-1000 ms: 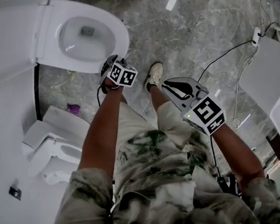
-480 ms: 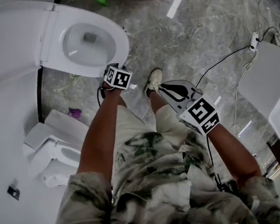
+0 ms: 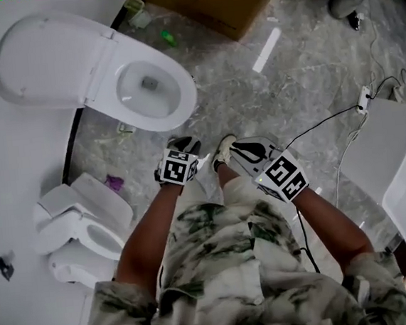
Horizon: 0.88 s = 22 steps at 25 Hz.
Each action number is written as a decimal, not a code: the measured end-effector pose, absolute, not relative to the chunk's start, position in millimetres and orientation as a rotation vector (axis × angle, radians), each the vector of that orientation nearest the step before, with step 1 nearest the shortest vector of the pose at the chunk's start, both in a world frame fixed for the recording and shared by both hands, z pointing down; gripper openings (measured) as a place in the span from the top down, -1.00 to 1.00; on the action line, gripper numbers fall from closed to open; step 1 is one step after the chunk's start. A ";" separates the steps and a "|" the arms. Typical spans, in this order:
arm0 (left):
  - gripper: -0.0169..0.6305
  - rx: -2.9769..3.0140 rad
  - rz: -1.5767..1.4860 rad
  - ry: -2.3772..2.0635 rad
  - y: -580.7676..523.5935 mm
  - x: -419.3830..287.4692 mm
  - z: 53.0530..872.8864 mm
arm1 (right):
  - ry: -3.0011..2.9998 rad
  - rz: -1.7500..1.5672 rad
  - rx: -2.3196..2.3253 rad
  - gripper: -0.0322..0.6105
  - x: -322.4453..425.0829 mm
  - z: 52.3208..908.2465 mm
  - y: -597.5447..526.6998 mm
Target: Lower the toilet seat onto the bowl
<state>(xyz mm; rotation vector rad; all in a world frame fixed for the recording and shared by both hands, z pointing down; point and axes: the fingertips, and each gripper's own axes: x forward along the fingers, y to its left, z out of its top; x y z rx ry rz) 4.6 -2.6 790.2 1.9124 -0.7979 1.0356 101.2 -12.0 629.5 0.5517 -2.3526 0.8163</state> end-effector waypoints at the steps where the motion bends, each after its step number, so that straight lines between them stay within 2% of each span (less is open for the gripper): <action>1: 0.55 1.934 0.995 -0.807 -3.0 5.5 770.1 | -2.360 0.790 0.539 0.72 100.1 622.2 -12.6; 10: 0.60 2.109 0.739 -0.949 24.3 -8.0 591.2 | -2.419 0.678 0.585 0.72 80.7 535.3 9.4; 22: 0.60 2.224 0.419 -1.252 157.2 -101.0 413.0 | -2.538 0.425 0.487 0.73 18.7 415.3 111.1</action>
